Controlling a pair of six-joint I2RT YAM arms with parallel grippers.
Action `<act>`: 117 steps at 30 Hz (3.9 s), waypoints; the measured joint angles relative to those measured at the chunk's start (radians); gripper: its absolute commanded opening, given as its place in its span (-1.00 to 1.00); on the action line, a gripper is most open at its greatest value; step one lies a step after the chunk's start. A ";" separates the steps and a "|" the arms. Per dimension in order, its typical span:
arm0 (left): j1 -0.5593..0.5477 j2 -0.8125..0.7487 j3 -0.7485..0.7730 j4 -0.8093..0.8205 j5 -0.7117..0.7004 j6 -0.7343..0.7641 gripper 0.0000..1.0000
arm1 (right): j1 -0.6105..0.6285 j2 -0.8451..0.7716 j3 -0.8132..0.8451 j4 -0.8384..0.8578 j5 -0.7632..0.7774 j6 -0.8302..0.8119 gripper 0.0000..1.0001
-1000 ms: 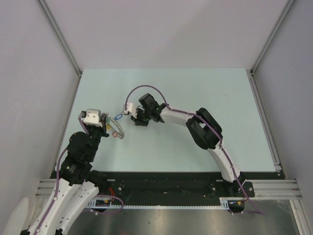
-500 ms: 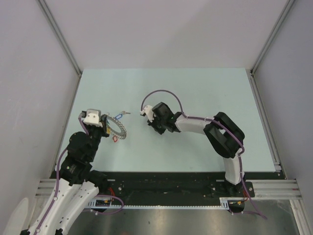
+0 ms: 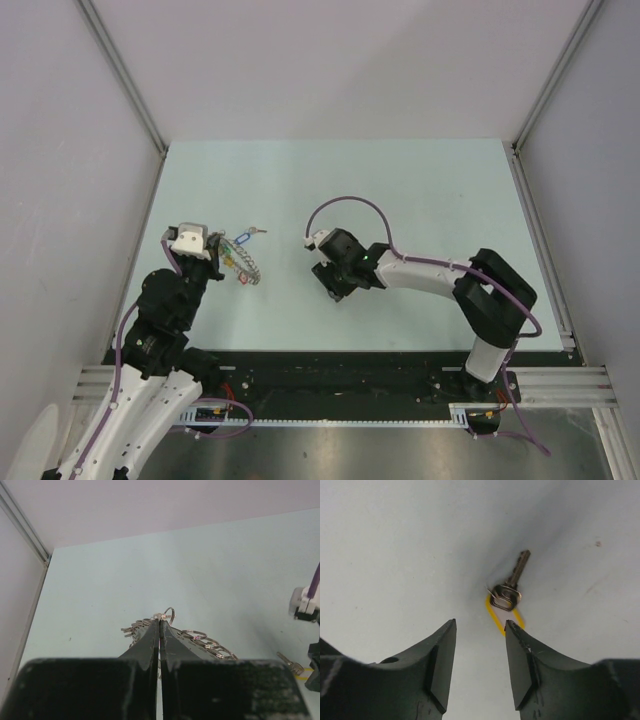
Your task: Put the keys on the keyring
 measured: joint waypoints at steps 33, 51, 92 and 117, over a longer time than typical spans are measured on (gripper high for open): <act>0.001 0.001 0.000 0.000 0.005 0.000 -0.99 | -0.073 0.216 0.363 -0.344 -0.167 -0.480 -0.32; 0.001 0.001 0.000 0.000 0.023 0.000 -1.00 | -0.068 0.266 0.377 -0.379 -0.181 -0.520 -0.50; 0.005 0.420 0.204 0.166 0.863 0.080 -1.00 | -0.120 -0.711 -0.066 0.083 -0.174 -0.337 -1.00; -0.031 0.595 0.133 0.572 1.199 0.038 -1.00 | -0.128 -0.821 -0.210 0.308 -0.301 -0.354 -1.00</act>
